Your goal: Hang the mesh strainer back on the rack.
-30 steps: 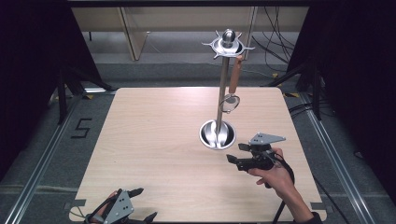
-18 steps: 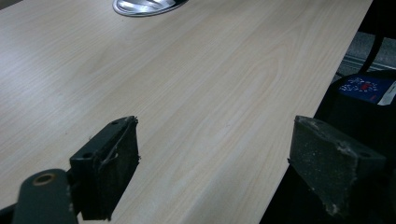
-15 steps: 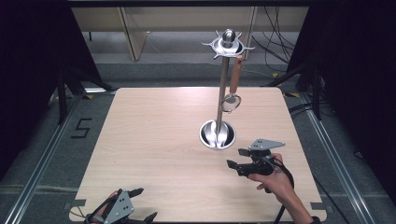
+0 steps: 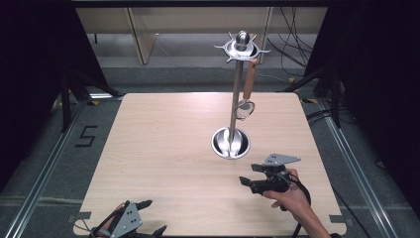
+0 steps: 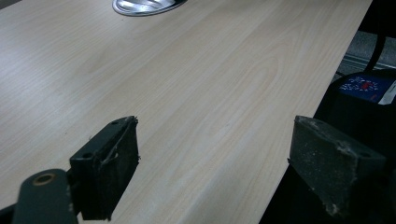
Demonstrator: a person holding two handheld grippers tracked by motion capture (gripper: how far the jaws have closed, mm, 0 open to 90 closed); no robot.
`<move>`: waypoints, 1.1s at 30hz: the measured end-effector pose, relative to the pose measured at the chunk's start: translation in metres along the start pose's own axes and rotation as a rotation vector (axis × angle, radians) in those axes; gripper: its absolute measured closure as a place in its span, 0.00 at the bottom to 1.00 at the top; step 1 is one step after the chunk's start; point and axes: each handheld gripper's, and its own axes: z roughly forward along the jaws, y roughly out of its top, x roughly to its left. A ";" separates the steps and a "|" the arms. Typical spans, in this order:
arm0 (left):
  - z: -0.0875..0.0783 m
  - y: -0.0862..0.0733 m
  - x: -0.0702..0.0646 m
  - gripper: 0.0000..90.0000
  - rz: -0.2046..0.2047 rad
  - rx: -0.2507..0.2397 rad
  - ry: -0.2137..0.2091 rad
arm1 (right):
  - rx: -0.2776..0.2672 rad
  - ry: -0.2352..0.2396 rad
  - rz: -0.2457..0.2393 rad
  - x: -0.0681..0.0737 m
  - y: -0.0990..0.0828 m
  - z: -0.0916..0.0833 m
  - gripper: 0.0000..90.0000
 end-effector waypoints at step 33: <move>0.000 0.000 0.000 0.17 -0.008 0.014 -0.013 | 0.006 0.000 -0.018 0.016 -0.034 -0.011 0.33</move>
